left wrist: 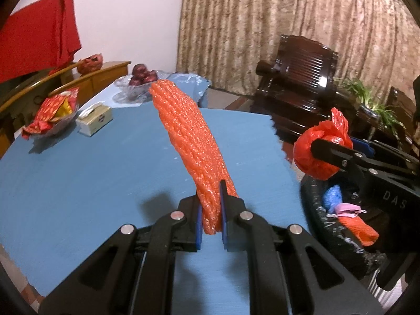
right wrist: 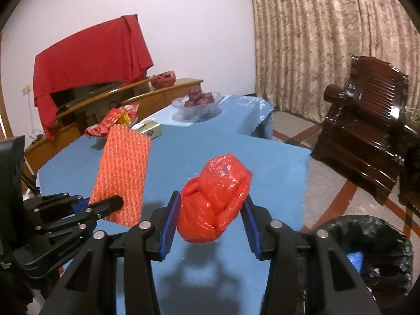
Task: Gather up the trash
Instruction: 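Lift and carry the foam net and red bag over the bin with both grippers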
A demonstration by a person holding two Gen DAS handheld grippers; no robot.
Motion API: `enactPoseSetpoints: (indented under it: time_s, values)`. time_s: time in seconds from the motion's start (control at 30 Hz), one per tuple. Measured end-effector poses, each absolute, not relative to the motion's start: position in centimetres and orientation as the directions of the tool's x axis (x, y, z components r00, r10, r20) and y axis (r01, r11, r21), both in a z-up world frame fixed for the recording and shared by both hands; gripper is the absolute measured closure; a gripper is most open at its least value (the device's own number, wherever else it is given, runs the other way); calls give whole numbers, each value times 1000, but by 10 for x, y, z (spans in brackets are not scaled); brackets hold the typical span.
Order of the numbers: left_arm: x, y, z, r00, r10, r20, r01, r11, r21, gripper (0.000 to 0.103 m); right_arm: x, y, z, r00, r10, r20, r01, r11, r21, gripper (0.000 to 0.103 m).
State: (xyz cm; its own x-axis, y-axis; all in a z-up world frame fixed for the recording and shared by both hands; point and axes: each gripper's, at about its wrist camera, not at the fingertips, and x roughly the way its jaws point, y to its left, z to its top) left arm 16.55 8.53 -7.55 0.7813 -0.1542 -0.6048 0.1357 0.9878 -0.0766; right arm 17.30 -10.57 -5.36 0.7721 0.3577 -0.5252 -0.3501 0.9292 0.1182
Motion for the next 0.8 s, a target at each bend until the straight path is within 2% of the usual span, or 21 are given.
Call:
enactPoseSetpoints:
  time_s: [0.43, 0.8]
  values:
    - [158, 29, -56, 787, -234, -571, 231, 970, -79, 93, 146, -172, -32, 833, 267, -485, -246, 963, 108, 58]
    - [154, -29, -47, 778, -307, -548, 318, 945, -79, 93, 125, -236, -34, 859, 154, -489, -115, 987, 109, 58]
